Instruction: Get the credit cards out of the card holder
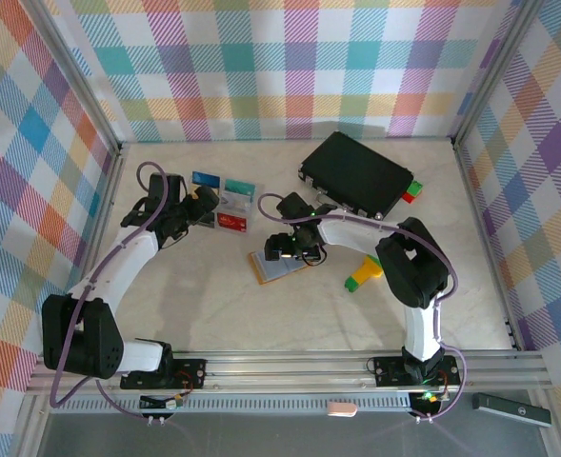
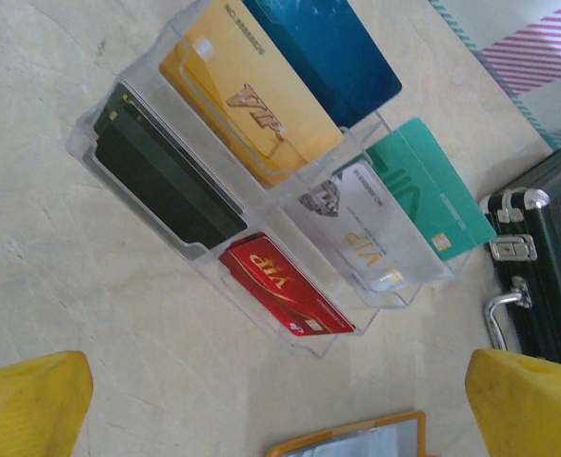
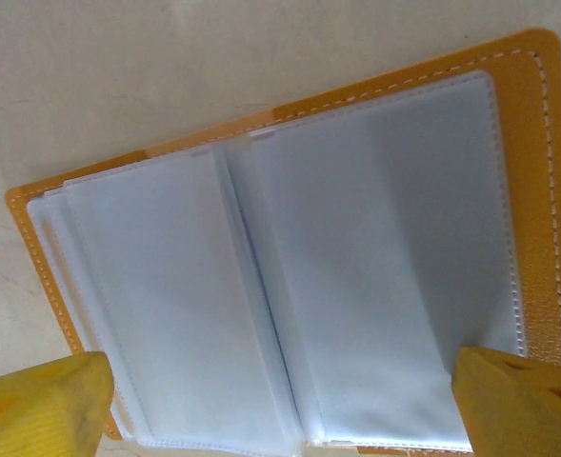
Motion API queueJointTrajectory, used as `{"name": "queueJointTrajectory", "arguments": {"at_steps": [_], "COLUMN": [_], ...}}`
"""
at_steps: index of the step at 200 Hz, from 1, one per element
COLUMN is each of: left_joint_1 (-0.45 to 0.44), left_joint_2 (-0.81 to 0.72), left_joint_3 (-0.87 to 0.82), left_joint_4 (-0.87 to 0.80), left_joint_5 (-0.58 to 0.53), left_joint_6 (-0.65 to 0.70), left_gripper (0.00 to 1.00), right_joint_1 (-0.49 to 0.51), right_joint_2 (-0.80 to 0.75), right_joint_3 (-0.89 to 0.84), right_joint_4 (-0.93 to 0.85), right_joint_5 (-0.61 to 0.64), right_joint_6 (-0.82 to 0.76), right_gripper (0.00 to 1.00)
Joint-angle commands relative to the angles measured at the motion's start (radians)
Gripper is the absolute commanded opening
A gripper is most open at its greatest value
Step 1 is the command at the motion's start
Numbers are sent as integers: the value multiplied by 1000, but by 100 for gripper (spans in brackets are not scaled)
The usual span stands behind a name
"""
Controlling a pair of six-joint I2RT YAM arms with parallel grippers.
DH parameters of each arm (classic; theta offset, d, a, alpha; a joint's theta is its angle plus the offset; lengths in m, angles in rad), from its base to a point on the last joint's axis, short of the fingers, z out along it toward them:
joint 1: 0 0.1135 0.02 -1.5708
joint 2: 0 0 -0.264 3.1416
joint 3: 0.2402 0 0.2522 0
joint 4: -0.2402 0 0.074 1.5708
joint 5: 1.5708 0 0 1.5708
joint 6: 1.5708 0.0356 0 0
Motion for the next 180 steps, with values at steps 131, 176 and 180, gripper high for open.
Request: {"name": "queueJointTrajectory", "arguments": {"at_steps": [131,176,180], "left_joint_1": [13,12,13], "left_joint_2": [-17,-13,-12], "left_joint_3": [-34,-43,-43], "left_joint_4": [4,-20,-19], "left_joint_5": [119,88,86], "left_joint_6": [4,-14,-14], "left_gripper": [100,100,100], "right_joint_1": [82,98,97], "right_joint_2": [-51,63,68], "right_joint_3": [48,155,161], "right_joint_4": [-109,-168,-171], "right_joint_5": [99,108,107], "right_joint_6": [1,-36,-38], "right_gripper": [88,85,85]}}
